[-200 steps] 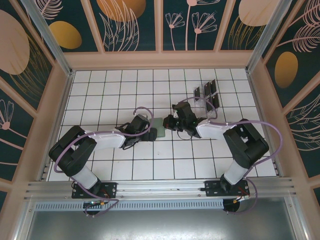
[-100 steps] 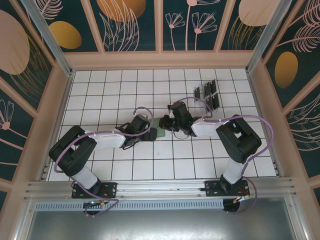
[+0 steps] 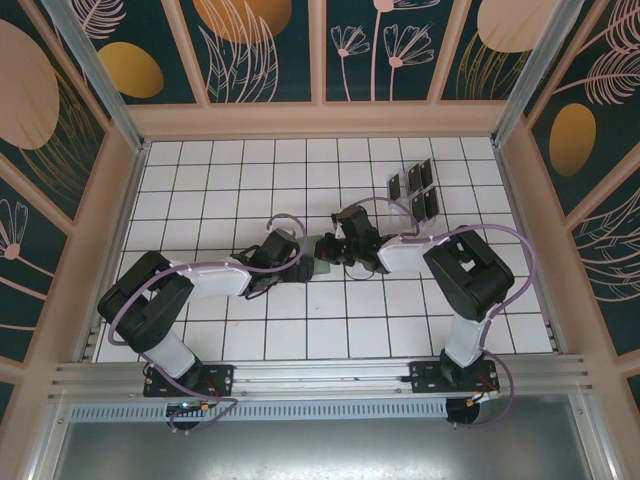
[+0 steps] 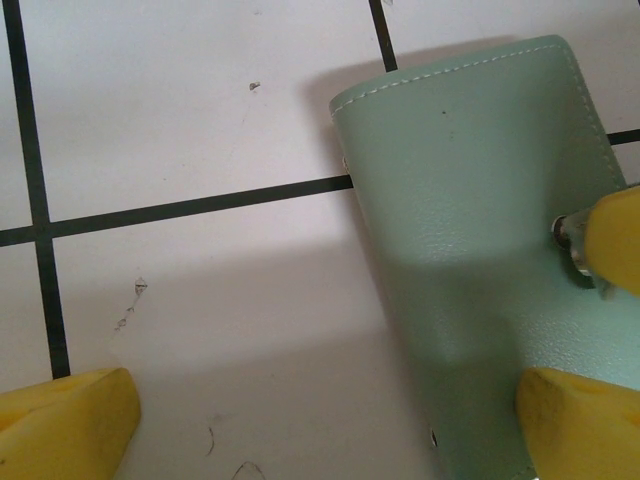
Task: Put the credit cards into the card holder
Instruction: Close the button on the card holder.
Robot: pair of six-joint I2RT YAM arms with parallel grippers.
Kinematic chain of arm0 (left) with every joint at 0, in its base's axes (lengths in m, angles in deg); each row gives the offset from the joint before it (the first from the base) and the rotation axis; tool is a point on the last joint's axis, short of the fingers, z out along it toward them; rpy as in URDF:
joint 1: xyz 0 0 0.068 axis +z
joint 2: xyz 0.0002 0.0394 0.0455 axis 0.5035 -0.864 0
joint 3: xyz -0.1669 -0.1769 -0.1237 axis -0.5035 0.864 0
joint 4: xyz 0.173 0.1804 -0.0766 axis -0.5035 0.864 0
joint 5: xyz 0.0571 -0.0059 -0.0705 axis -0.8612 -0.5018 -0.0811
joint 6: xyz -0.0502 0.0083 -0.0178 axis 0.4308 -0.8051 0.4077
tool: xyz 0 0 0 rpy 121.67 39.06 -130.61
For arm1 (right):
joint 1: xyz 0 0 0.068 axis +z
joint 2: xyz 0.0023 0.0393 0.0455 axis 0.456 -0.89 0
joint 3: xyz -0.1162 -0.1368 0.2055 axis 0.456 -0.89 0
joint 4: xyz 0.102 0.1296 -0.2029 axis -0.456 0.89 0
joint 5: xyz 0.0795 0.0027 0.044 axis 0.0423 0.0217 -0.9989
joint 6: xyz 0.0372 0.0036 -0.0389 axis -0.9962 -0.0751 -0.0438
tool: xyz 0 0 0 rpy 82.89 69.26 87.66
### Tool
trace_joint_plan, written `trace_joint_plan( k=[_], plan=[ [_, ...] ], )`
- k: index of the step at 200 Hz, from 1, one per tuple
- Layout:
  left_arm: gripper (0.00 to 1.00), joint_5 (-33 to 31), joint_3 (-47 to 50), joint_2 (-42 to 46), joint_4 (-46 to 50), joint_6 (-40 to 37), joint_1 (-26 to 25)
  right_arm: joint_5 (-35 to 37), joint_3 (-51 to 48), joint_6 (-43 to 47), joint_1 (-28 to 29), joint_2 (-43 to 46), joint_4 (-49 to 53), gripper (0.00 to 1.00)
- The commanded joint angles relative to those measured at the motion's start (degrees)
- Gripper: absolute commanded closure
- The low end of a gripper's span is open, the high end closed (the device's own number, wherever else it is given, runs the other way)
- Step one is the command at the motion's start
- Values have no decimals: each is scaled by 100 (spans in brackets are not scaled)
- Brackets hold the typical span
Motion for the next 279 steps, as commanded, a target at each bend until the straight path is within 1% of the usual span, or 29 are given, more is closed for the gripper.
trace_joint_plan(
  k=[1,63,117,143,184,241,279],
  plan=[
    [3,91,52,-295,47,-28,28,-71,164,-58,35,-178,-154,100],
    [3,114,118,-227,3,-20,29,-71,108,-153,-15,-273,-242,100],
    [3,135,215,-147,-49,-26,34,-5,-64,-196,-42,314,-241,100],
    [3,138,231,-139,-59,-47,30,15,-17,-162,-53,359,-198,100],
    [3,157,233,-147,-67,-56,28,-54,84,-189,-58,92,-322,100],
    [4,201,226,-163,-85,-75,32,-278,180,-324,-64,-319,-772,100],
    [4,241,242,-78,-120,-50,28,-255,282,-283,-67,-650,-692,100]
  ],
)
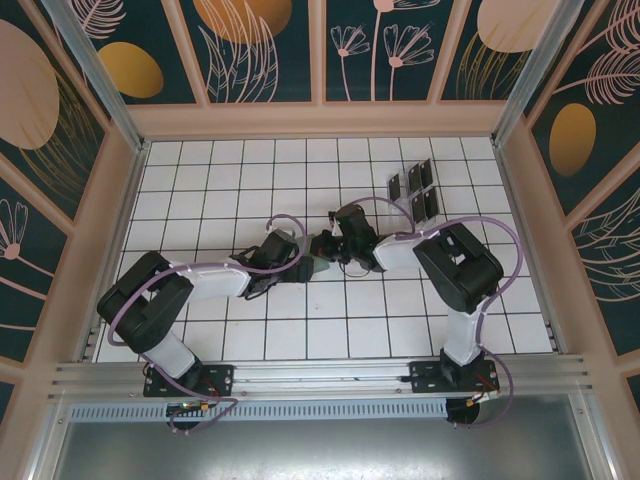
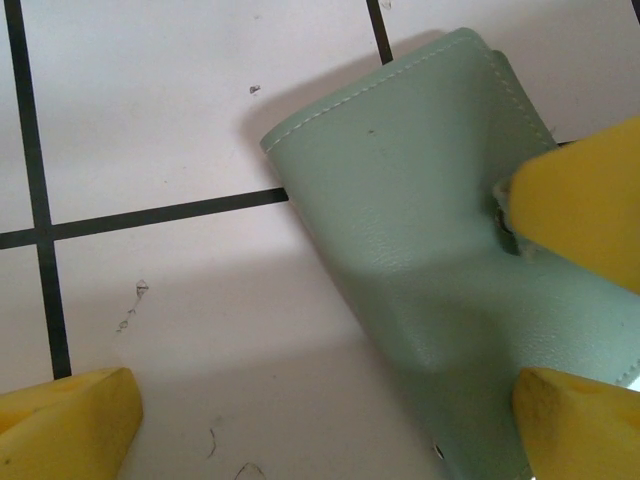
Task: Put the credit cards into the card holder
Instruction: Close the button on the card holder.
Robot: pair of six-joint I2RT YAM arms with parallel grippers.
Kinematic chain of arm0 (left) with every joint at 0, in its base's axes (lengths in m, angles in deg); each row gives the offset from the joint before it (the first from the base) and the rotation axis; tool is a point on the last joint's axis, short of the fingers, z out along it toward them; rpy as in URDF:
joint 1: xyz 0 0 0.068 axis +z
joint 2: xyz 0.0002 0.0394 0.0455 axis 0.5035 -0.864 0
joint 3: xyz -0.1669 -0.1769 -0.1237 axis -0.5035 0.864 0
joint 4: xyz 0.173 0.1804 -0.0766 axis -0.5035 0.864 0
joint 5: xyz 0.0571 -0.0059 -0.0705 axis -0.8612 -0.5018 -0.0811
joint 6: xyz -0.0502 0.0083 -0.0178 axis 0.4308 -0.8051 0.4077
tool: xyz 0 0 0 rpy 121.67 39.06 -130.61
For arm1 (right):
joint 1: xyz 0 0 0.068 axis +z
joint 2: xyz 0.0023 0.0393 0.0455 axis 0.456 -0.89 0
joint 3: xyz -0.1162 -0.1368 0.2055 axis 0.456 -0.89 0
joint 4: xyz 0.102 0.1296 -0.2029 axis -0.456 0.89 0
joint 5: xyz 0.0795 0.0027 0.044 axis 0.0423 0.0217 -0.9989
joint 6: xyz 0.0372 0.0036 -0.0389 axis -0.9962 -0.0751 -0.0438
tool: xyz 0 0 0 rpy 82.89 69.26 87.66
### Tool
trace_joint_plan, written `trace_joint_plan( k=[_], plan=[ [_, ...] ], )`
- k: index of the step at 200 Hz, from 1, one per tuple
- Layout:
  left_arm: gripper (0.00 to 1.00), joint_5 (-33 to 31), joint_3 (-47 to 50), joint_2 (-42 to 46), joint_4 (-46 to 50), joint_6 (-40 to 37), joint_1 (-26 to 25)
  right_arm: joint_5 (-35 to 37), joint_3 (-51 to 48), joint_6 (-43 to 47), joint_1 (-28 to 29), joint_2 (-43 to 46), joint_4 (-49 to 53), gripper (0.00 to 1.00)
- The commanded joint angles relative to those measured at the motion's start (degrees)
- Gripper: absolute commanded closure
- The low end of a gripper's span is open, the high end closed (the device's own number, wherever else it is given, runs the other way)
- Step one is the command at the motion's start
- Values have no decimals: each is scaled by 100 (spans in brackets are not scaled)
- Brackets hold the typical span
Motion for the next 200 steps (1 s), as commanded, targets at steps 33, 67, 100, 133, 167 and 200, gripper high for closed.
trace_joint_plan(
  k=[33,67,100,133,167,200],
  plan=[
    [2,10,101,565,131,161,24,55,-2,-7,-48,-221,-26,100],
    [1,-655,-408,953,565,285,124,94,-62,-2,-54,-213,9,100],
    [2,-671,-810,702,662,223,697,122,-63,35,-55,-239,105,100],
    [1,-692,-1209,22,806,-48,875,172,-57,98,-41,-248,247,100],
    [1,-708,-1224,-392,819,-142,897,320,85,258,-3,-256,623,100],
    [2,-659,-1180,-573,839,-180,893,441,349,379,74,-345,1068,100]
  ],
)
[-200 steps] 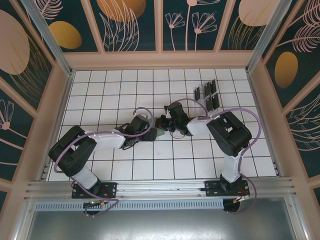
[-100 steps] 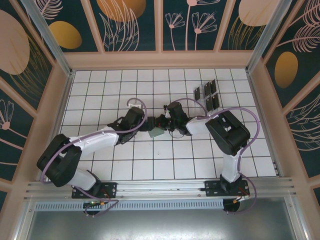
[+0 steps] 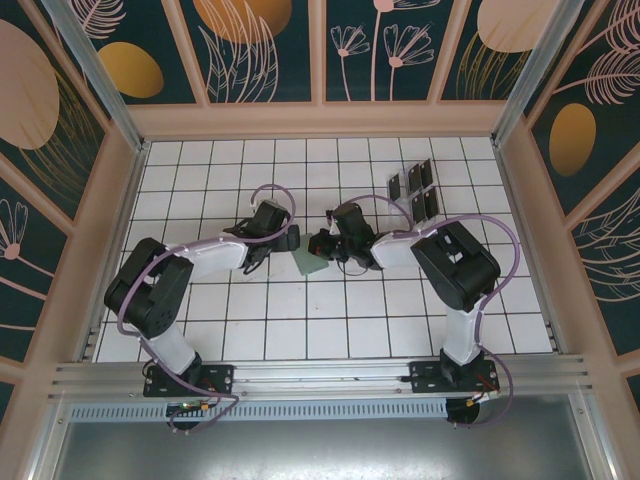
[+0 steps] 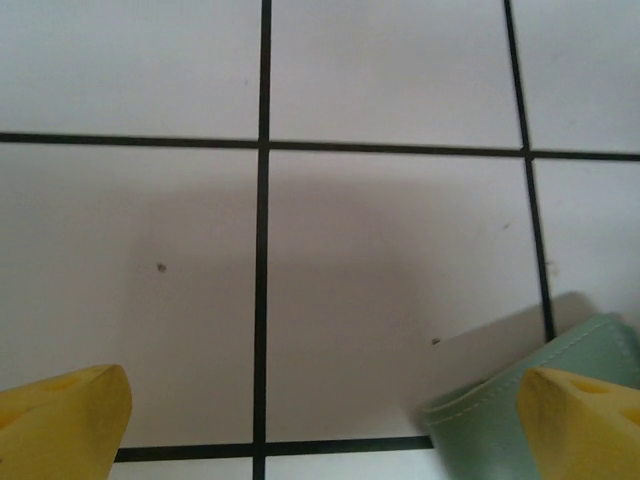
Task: Put the credit cards into the card holder
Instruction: Close the button on the card holder.
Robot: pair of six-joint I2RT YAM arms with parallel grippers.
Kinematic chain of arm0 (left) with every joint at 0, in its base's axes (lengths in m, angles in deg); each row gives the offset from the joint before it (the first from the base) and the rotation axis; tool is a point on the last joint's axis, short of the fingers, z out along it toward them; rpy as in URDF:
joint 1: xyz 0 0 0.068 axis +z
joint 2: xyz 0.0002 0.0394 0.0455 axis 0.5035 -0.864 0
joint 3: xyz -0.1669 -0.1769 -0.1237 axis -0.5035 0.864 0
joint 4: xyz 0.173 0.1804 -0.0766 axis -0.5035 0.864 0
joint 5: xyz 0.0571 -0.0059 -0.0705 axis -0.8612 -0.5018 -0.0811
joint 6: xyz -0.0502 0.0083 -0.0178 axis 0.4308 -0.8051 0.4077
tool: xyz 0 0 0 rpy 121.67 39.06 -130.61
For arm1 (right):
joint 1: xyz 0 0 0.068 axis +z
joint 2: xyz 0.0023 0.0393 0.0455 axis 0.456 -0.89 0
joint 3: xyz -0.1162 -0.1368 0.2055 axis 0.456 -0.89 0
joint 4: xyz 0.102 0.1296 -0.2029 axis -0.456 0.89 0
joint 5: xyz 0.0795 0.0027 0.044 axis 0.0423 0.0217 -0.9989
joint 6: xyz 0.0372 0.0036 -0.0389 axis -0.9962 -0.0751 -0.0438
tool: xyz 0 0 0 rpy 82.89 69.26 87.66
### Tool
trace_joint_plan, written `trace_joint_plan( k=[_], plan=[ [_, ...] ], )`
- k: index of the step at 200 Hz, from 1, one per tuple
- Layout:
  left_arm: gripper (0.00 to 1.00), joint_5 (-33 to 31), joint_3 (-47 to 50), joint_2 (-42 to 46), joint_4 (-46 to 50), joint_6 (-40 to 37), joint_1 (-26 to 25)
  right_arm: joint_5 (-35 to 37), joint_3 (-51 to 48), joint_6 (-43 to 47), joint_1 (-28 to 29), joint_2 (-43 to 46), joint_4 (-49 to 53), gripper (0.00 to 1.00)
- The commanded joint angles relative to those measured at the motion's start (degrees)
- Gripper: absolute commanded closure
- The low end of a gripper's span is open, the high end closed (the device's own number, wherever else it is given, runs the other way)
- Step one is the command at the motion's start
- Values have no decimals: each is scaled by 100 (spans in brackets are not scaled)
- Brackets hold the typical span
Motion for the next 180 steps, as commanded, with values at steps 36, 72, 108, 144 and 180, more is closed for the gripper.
trace_joint_plan(
  k=[36,72,108,144,180],
  plan=[
    [1,150,46,-342,8,-113,10,643,598,400,187,-473,1527,100],
    [2,343,278,-413,-196,-34,11,809,831,431,243,-725,1965,100],
    [2,400,547,-392,-382,41,15,867,974,500,248,-918,2352,100],
    [1,297,478,-299,-325,23,12,803,1102,501,278,-745,2382,100],
    [1,-76,-16,54,79,-116,145,595,1665,830,264,-450,2276,75]
  ],
)
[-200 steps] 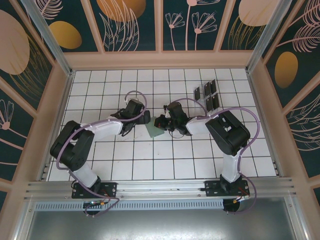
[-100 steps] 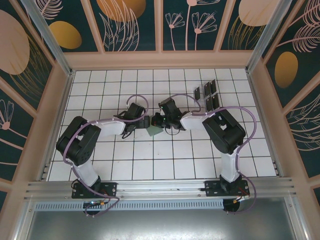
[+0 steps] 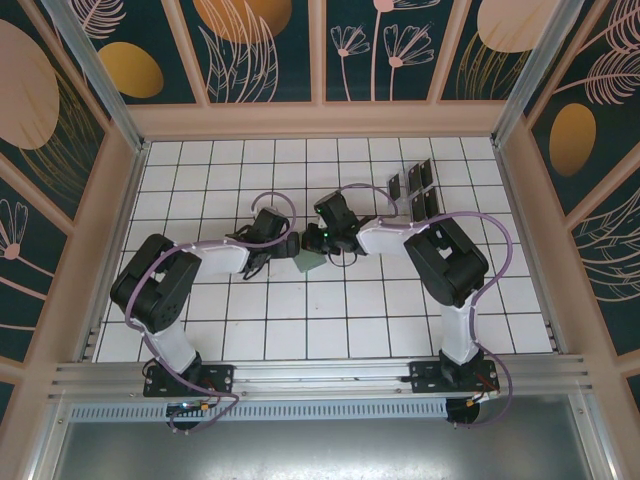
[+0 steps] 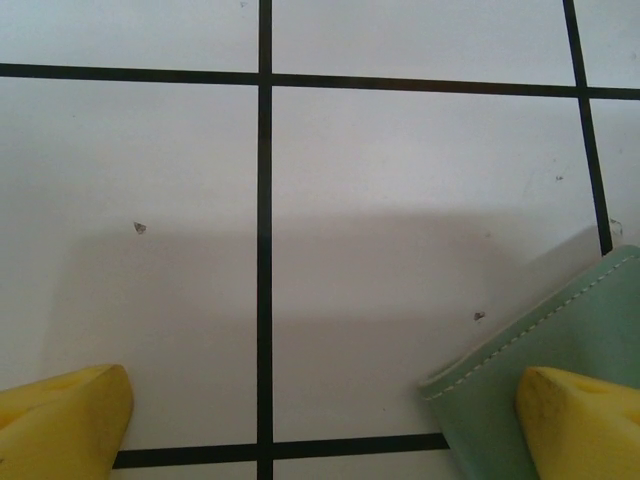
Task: Put the credit cards into the card holder
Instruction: Close the button on the card holder.
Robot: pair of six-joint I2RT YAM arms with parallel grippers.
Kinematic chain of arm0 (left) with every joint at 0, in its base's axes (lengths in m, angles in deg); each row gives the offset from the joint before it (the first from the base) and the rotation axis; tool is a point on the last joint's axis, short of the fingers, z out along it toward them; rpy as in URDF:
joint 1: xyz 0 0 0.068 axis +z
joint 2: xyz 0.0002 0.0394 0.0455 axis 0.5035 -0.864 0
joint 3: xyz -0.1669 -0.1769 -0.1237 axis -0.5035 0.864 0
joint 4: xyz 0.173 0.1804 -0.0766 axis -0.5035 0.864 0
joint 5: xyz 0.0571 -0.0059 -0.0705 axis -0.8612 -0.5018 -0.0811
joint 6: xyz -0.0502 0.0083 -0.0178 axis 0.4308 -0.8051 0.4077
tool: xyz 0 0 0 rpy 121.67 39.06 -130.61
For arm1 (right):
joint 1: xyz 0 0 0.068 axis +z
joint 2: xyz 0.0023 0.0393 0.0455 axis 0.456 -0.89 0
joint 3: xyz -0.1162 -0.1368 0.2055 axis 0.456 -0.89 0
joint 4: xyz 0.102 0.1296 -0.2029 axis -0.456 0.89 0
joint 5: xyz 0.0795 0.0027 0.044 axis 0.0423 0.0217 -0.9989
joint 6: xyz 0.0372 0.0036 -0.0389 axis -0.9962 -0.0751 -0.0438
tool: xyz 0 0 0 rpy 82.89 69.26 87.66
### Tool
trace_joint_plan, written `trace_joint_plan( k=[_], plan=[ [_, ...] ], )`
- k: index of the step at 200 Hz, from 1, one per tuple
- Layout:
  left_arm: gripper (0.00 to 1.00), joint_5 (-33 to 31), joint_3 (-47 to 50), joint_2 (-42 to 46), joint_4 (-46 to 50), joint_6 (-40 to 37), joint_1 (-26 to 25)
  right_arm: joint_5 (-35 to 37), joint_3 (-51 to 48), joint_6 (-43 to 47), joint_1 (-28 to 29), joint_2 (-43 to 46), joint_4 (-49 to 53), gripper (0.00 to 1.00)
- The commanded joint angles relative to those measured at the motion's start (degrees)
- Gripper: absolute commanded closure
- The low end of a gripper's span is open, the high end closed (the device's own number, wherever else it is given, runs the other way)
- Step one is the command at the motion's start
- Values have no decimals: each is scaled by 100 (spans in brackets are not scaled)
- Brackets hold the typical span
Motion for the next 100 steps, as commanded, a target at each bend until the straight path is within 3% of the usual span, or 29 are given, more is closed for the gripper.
trace_joint_plan(
  k=[1,16,56,63,84,89,100],
  plan=[
    [1,-237,-344,327,538,-99,118,140,339,345,46,-51,438,74],
    [2,-504,-658,595,755,-190,242,104,572,465,21,179,334,59],
    [1,-1256,-1502,1343,1207,-550,419,94,917,665,-97,984,249,40],
    [1,-1328,-1566,1477,1219,-598,445,127,895,686,-128,1168,247,32],
    [1,-1348,-1530,1884,1041,-693,498,199,608,697,-276,1793,184,28],
    [1,-1317,-1462,2000,929,-735,509,271,490,700,-316,1978,171,21],
    [1,-1226,-1219,2280,592,-846,509,452,206,749,-412,2400,175,19]
  ],
)
